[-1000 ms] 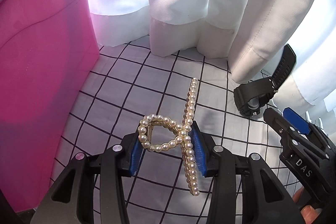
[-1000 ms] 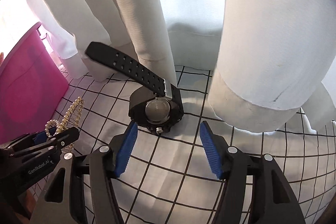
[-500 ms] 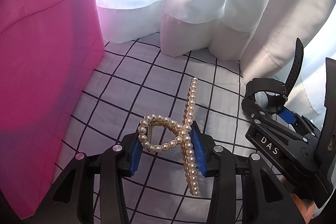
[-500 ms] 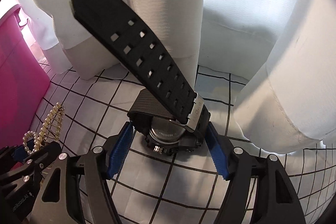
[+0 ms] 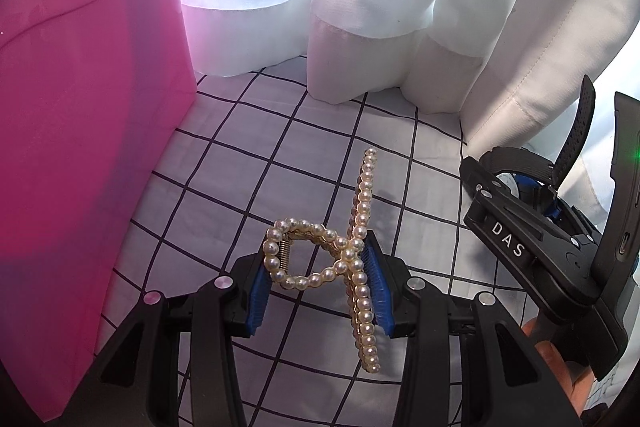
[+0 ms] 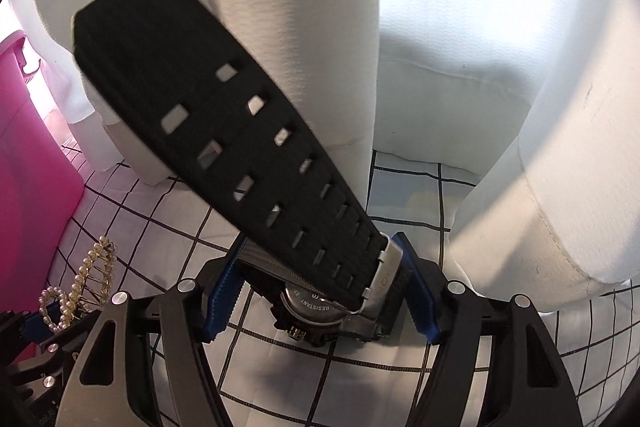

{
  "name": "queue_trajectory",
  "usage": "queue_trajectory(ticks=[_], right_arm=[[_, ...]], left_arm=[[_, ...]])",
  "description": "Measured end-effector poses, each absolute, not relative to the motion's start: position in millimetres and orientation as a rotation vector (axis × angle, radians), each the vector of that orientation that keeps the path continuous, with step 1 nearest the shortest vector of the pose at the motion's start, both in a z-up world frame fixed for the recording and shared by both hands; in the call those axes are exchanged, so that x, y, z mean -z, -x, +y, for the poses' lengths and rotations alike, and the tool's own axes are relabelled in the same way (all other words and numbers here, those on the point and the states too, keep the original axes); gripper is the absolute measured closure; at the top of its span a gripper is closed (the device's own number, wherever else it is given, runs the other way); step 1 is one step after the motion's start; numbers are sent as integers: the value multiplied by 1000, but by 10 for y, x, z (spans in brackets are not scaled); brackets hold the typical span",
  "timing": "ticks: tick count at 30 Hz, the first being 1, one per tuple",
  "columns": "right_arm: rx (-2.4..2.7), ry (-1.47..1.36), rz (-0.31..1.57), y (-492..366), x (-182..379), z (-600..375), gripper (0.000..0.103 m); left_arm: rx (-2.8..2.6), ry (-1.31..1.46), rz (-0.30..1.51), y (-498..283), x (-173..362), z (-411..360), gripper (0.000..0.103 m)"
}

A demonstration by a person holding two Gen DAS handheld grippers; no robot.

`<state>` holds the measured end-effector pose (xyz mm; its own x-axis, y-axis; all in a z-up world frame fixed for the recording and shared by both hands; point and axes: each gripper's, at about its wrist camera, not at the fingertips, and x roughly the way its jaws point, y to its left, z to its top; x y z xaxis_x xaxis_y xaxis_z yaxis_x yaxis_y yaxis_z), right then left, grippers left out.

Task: Organize jewelry
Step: 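Lift the pearl clip with the left gripper while the right gripper lifts the watch, then carry both items over the tub and open the left and right grippers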

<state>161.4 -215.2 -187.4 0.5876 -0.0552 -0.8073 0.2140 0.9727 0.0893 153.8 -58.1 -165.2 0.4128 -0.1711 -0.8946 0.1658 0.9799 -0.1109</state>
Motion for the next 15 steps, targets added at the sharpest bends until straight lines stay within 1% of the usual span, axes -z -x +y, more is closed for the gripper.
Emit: queue_trajectory(ticks=[7, 15], right_arm=[[149, -203, 922, -1351, 1837, -2141, 35], [158, -201, 875, -1016, 1535, -2153, 35]], left_arm=[[222, 15, 1115, -1494, 1590, -566, 62], [263, 16, 1070, -1358, 1319, -547, 62]])
